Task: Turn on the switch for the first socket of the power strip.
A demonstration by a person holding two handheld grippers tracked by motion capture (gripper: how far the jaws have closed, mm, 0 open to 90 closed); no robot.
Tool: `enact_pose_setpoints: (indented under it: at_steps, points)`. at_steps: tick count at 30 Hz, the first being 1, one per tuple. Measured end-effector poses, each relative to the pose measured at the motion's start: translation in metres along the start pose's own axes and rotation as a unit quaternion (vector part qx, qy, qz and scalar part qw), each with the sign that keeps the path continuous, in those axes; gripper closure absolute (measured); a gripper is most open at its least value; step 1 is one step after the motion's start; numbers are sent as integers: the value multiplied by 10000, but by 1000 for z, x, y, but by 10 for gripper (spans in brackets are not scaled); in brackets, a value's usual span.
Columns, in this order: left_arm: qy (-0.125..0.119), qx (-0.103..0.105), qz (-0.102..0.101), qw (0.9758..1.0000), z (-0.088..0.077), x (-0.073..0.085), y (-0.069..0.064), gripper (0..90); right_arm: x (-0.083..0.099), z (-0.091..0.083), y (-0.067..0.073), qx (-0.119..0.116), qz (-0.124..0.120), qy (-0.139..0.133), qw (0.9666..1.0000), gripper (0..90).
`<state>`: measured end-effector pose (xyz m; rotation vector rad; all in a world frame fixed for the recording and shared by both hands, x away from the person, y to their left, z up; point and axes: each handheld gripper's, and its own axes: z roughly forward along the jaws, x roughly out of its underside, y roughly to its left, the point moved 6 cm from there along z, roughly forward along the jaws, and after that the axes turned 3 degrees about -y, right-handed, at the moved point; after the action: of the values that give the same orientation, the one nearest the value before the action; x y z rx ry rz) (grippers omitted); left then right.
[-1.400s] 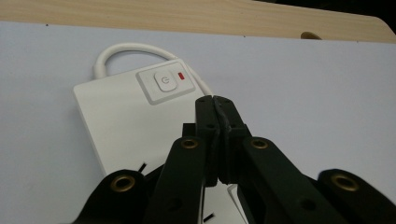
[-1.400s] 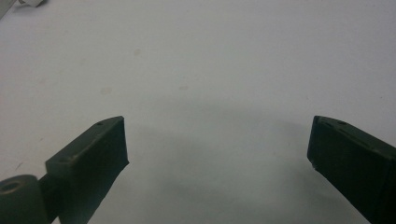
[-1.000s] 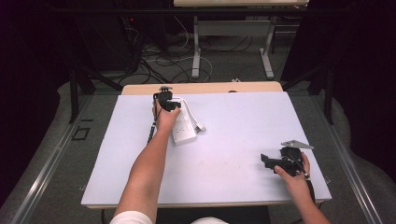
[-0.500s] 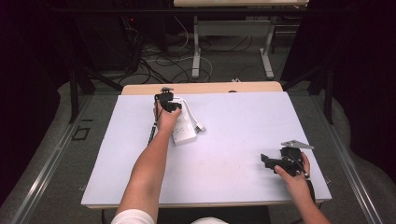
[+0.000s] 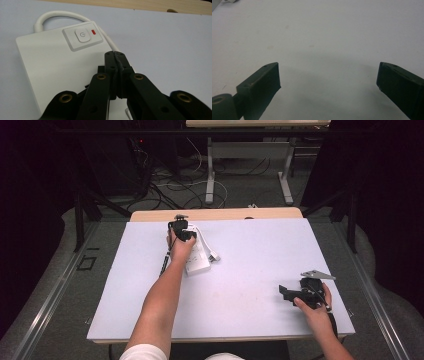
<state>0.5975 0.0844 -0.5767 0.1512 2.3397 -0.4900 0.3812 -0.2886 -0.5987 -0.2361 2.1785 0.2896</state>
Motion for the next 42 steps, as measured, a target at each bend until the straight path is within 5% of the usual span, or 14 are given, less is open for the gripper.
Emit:
enact_pose_setpoints:
  at_steps: [14,42]
  points:
    - [-40,-145,108,9998,2,1,0,900,0,-1,0,-23,-37,12,10000,43]
    - [-30,-100,119,9999,2,1,-3,900,1,1,1,-17,-19,44,10000,43]
